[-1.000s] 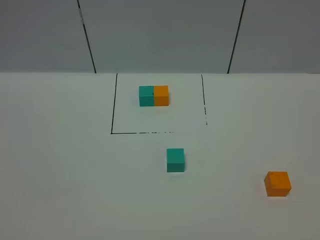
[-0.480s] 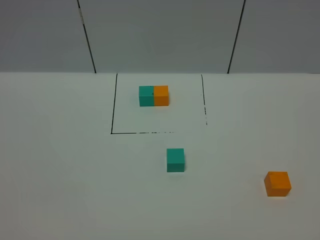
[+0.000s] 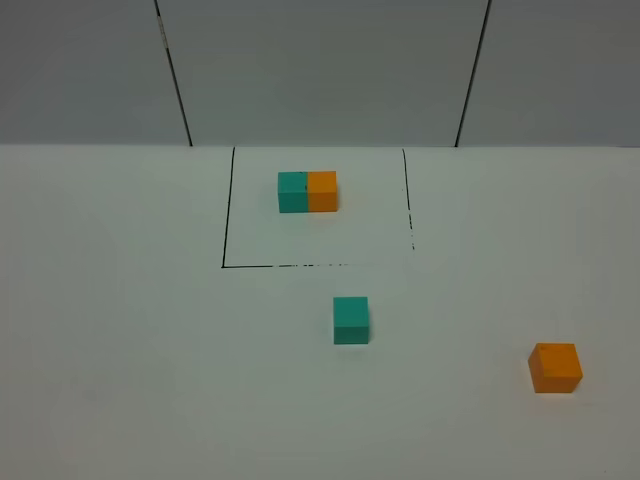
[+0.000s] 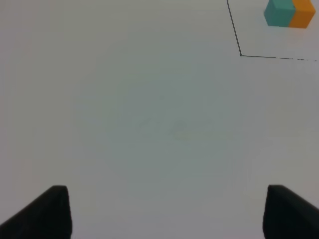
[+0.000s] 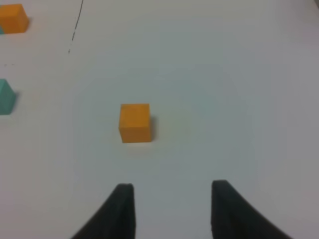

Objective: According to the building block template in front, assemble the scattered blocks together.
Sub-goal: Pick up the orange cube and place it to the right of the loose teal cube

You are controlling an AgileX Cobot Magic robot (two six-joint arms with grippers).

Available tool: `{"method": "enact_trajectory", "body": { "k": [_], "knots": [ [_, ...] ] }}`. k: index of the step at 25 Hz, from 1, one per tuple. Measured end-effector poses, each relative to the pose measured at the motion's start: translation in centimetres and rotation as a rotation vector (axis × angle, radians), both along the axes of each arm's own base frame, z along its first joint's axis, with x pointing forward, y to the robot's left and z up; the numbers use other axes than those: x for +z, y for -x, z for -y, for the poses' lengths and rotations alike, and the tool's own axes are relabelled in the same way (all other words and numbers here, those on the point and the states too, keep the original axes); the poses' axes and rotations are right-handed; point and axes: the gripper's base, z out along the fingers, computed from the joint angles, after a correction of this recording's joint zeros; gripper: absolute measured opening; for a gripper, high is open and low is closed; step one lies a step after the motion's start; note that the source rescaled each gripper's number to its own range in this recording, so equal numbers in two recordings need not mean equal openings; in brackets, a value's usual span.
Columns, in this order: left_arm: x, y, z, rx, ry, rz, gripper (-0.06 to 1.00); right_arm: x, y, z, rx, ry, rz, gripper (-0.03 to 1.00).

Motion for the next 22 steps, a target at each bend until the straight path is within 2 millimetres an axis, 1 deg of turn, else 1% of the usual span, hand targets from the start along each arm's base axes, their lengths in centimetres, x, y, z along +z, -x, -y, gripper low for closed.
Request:
{"method": "enact_trajectory", "body": {
  "k": [2, 4, 5, 7, 9, 10, 12, 13, 14, 15, 18, 22],
  "knots": [
    [0.0, 0.0, 0.0, 0.000, 0.000, 0.000, 0.65, 0.0, 0.0, 0.0, 0.000, 0.001, 0.000, 0.00],
    [0.0, 0.0, 0.0, 0.000, 0.000, 0.000, 0.65, 0.0, 0.0, 0.0, -0.003, -0.003, 0.000, 0.02],
    [0.0, 0.0, 0.0, 0.000, 0.000, 0.000, 0.65, 0.0, 0.0, 0.0, -0.006, -0.010, 0.000, 0.05],
    [0.0, 0.0, 0.0, 0.000, 0.000, 0.000, 0.65, 0.0, 0.0, 0.0, -0.016, -0.040, 0.000, 0.15],
    [0.0, 0.0, 0.0, 0.000, 0.000, 0.000, 0.65, 0.1, -0.4, -0.2, -0.023, -0.102, -0.018, 0.32],
    [0.0, 0.0, 0.0, 0.000, 0.000, 0.000, 0.65, 0.2, -0.7, -0.3, -0.027, -0.126, -0.034, 0.44],
    [0.0, 0.0, 0.0, 0.000, 0.000, 0.000, 0.65, 0.6, -1.6, -0.4, -0.034, -0.166, -0.074, 0.72],
    [0.0, 0.0, 0.0, 0.000, 0.000, 0.000, 0.65, 0.9, -2.3, -0.4, -0.037, -0.177, -0.097, 0.84],
    [0.0, 0.0, 0.0, 0.000, 0.000, 0.001, 0.65, 1.0, -3.2, -0.4, -0.038, -0.188, -0.124, 0.93],
    [0.0, 0.0, 0.0, 0.000, 0.000, 0.000, 0.65, 1.1, -4.1, -0.5, -0.039, -0.197, -0.155, 0.98],
    [0.0, 0.0, 0.0, 0.000, 0.000, 0.000, 0.65, 1.0, -7.0, -0.5, -0.040, -0.211, -0.260, 1.00],
    [0.0, 0.0, 0.0, 0.000, 0.000, 0.000, 0.64, 0.6, -11.0, -0.4, -0.013, -0.170, -0.410, 1.00]
  ]
}}
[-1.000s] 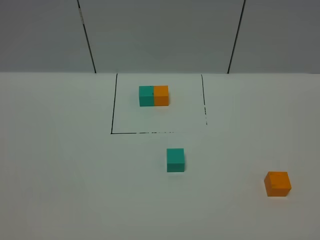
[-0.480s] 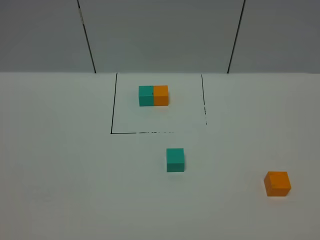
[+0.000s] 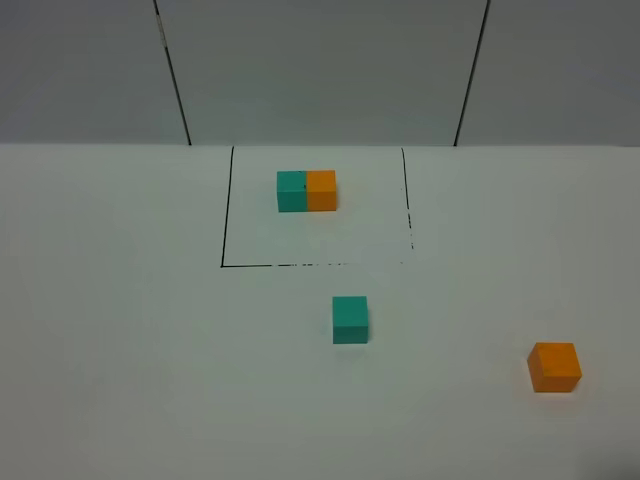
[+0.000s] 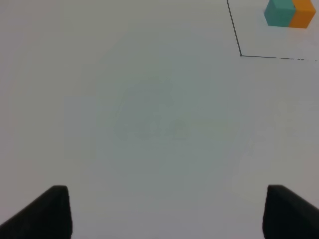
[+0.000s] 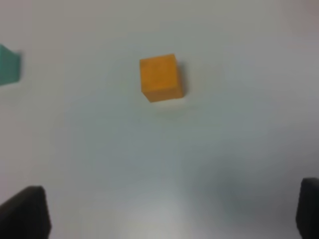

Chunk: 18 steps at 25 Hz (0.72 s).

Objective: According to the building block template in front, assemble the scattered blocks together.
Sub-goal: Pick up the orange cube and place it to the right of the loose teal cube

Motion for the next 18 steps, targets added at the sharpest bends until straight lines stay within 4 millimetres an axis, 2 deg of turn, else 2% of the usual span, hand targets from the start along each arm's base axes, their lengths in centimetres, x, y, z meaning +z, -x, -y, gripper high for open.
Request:
{"method": "enact_trajectory", "body": {
  "k": [7, 13, 18],
  "knots": [
    [0.0, 0.0, 0.0, 0.000, 0.000, 0.000, 0.64, -1.9, -6.2, 0.2, 0.099, 0.057, -0.233, 1.00],
    [0.0, 0.0, 0.0, 0.000, 0.000, 0.000, 0.64, -3.1, -11.3, 0.4, 0.111, 0.059, -0.315, 1.00],
    [0.0, 0.0, 0.0, -0.001, -0.001, 0.000, 0.64, -4.5, -13.6, 0.6, 0.119, 0.069, -0.381, 1.00]
  ]
}}
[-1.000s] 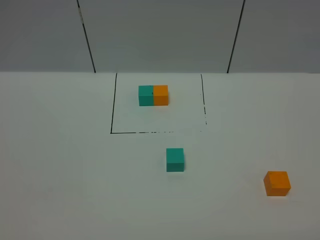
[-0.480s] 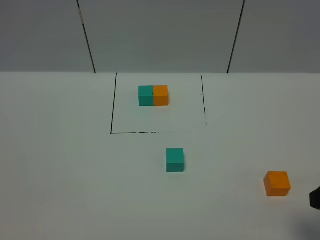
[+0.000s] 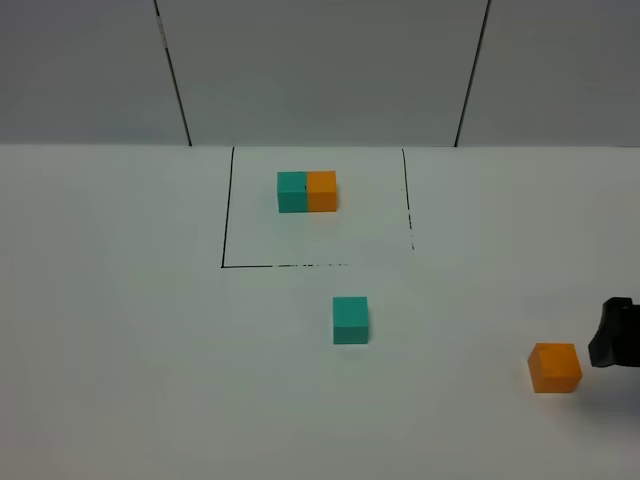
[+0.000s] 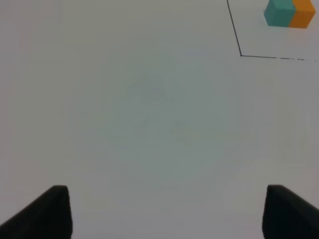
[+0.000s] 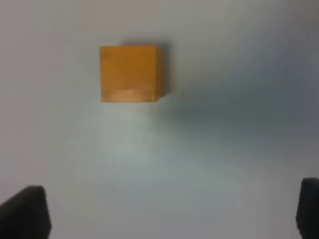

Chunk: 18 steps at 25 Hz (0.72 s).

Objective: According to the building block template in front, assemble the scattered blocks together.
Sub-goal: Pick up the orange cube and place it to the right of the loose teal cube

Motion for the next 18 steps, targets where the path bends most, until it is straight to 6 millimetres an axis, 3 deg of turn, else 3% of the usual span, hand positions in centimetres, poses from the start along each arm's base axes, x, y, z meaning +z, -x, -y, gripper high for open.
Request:
{"method": "enact_trajectory", "body": {
  "k": [11, 18],
  "knots": [
    [0.0, 0.0, 0.0, 0.000, 0.000, 0.000, 0.64, -2.8, -1.4, 0.2, 0.045, 0.038, -0.097, 1.00],
    [0.0, 0.0, 0.0, 0.000, 0.000, 0.000, 0.64, -4.8, -2.6, -1.7, 0.138, 0.087, -0.113, 1.00]
  ]
}}
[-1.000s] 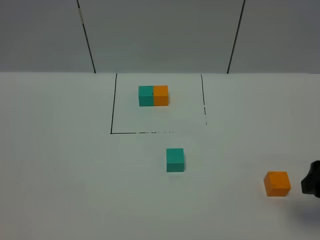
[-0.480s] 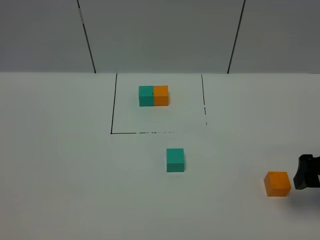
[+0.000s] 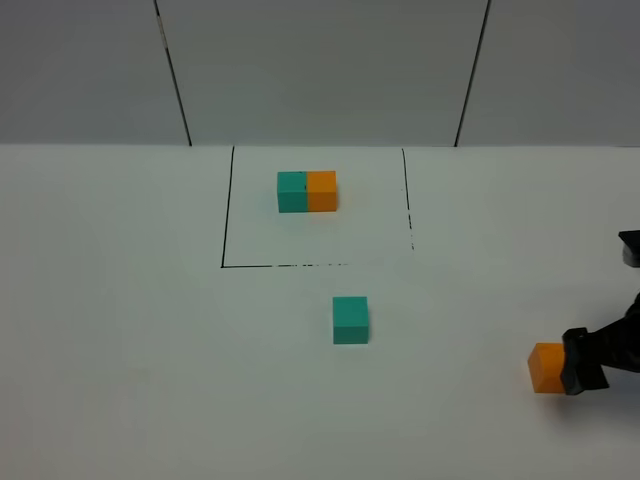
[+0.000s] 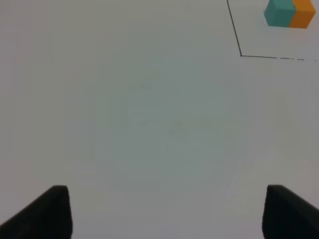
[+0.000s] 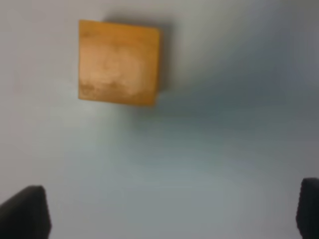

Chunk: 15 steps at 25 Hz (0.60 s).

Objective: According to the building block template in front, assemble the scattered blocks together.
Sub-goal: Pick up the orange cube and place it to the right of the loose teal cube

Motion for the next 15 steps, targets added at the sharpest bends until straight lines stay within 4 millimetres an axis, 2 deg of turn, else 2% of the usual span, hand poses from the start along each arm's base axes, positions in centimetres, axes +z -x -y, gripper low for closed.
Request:
{"method": "enact_trajectory", "body": {
  "k": [9, 15],
  "knots": [
    [0.0, 0.0, 0.0, 0.000, 0.000, 0.000, 0.64, -2.1, -3.2, -1.9, -0.013, -0.005, -0.035, 1.00],
    [0.0, 0.0, 0.0, 0.000, 0.000, 0.000, 0.64, -3.6, -3.9, -2.4, -0.029, -0.016, -0.064, 1.00]
  ]
}}
